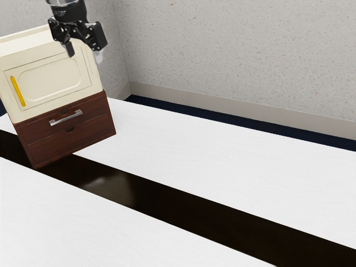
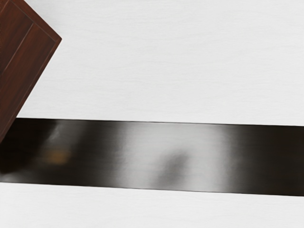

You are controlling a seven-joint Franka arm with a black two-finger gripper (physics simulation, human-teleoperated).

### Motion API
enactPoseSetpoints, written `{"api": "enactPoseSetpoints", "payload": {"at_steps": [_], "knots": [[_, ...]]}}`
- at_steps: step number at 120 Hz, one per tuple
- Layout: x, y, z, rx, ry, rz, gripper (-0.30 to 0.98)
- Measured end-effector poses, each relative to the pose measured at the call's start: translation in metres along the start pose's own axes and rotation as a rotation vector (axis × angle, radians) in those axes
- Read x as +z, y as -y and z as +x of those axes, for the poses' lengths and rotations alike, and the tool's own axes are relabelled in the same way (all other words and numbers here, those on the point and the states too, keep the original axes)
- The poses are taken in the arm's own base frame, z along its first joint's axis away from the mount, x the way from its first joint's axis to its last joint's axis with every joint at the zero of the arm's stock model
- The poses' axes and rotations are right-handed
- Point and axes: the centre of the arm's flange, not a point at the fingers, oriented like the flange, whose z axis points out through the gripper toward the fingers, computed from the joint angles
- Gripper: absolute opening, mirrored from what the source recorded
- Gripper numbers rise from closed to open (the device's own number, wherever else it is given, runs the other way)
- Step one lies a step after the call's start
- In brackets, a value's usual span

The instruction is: Pull the drawer handle with one arm to open the drawer

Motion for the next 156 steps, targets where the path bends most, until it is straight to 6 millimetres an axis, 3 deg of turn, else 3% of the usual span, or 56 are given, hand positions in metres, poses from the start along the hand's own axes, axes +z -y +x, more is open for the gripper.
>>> {"api": "enactPoseSetpoints", "payload": {"at_steps": [22,24,34,41,55,74,95,117,142,156], "knots": [[-0.001,0.005,0.000,-0.011,-0.001,-0.003,0.69],[-0.007,0.006,-0.001,-0.012,-0.012,-0.003,0.69],[-0.076,0.014,-0.014,-0.029,-0.133,-0.002,0.69],[-0.096,0.017,-0.020,-0.037,-0.167,-0.001,0.69],[-0.101,0.022,-0.021,-0.047,-0.172,0.001,0.69],[-0.092,0.028,-0.019,-0.059,-0.146,0.023,0.69],[-0.050,0.031,-0.002,-0.062,-0.058,0.021,0.69],[0.053,0.030,0.001,-0.018,0.074,0.009,0.69],[0.141,0.025,-0.004,0.070,0.089,0.024,0.69],[0.171,0.016,0.001,0.165,0.053,0.039,0.69]]}}
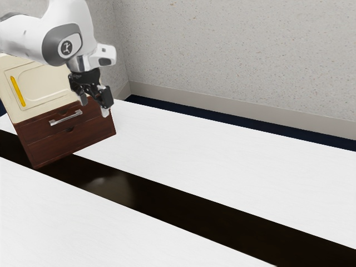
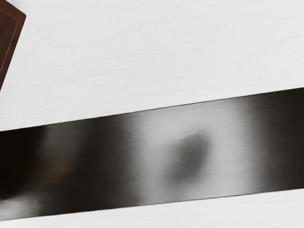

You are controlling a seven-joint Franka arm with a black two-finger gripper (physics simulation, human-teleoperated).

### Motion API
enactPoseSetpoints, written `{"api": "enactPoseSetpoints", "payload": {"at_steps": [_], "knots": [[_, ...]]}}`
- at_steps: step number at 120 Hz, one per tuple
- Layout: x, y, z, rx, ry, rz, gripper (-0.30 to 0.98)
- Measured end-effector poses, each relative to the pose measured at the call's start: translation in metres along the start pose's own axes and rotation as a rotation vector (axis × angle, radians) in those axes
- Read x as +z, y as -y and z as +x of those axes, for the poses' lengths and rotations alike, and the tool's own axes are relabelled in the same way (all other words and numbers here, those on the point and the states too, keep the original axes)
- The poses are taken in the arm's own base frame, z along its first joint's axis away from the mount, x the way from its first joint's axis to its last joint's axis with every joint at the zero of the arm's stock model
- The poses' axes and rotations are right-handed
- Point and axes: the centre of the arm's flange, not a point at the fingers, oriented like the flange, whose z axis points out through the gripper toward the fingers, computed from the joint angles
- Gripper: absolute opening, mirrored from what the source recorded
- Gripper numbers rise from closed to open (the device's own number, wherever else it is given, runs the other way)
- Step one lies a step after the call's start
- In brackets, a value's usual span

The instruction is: Pull the drawer handle with one arm to open the drawer

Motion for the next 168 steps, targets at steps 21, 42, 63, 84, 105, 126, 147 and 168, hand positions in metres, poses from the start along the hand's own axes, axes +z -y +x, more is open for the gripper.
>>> {"api": "enactPoseSetpoints", "payload": {"at_steps": [21,42,63,84,105,126,147,168], "knots": [[0.034,-0.007,0.023,0.163,-0.053,0.029,0.68],[0.056,0.081,0.011,0.171,-0.066,0.098,0.68],[0.079,0.128,0.007,0.217,-0.075,0.132,0.69],[0.091,0.141,0.013,0.291,-0.088,0.154,0.69],[0.106,0.156,0.013,0.343,-0.078,0.163,0.69],[0.128,0.164,0.013,0.386,-0.056,0.156,0.67],[0.143,0.177,0.014,0.419,-0.062,0.182,0.60],[0.140,0.185,0.018,0.460,-0.115,0.243,0.55]]}}
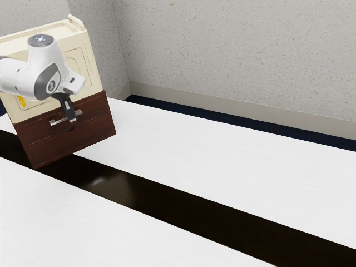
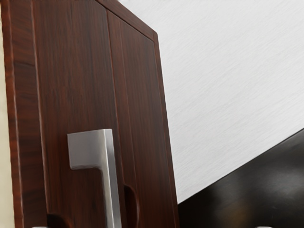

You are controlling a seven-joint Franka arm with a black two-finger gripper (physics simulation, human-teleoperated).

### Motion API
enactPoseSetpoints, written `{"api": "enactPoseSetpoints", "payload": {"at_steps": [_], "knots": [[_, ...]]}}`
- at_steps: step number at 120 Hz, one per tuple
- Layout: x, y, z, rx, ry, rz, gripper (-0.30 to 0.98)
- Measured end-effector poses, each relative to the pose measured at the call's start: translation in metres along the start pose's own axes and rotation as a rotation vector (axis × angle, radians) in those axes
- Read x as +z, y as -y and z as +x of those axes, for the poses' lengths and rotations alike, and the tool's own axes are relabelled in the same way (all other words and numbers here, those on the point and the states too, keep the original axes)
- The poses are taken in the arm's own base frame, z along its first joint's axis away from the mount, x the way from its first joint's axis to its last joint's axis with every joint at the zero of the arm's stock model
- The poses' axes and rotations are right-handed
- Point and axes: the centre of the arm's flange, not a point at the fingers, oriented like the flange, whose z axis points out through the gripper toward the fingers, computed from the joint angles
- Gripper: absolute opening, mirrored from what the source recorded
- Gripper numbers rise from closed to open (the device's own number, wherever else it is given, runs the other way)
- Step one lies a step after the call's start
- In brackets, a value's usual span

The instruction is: Pull the drawer handle with one arm to open the drawer

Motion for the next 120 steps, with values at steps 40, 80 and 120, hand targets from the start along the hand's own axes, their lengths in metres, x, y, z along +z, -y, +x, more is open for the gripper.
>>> {"api": "enactPoseSetpoints", "payload": {"at_steps": [40,80,120], "knots": [[0.010,0.000,-0.004,0.046,-0.004,0.017,0.52],[0.031,-0.008,-0.007,0.072,0.021,-0.015,0.50],[0.043,-0.004,-0.011,0.073,0.028,-0.019,0.50]]}}
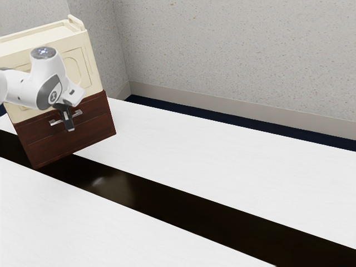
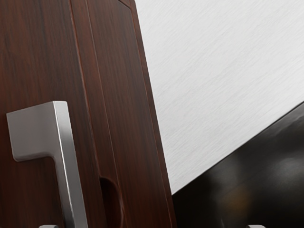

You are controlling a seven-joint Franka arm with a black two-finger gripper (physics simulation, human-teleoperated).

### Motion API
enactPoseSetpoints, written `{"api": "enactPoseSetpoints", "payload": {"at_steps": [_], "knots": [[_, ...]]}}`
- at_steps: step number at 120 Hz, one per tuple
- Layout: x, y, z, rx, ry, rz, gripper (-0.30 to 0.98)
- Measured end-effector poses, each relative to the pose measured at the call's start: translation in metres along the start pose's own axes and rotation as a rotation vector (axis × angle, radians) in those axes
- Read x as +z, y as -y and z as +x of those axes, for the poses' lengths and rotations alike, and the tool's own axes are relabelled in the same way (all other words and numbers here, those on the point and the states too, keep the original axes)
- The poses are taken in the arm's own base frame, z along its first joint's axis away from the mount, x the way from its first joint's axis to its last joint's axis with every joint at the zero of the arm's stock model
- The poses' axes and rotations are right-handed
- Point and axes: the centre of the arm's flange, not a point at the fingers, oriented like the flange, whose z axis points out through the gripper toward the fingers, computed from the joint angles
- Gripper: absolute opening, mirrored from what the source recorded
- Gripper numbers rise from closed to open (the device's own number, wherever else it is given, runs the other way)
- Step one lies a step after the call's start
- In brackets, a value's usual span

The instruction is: Pull the drawer handle with one arm to open the drawer

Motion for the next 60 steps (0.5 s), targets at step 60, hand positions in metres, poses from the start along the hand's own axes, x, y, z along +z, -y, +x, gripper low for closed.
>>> {"api": "enactPoseSetpoints", "payload": {"at_steps": [60], "knots": [[0.015,0.002,0.002,-0.016,0.004,-0.011,0.52]]}}
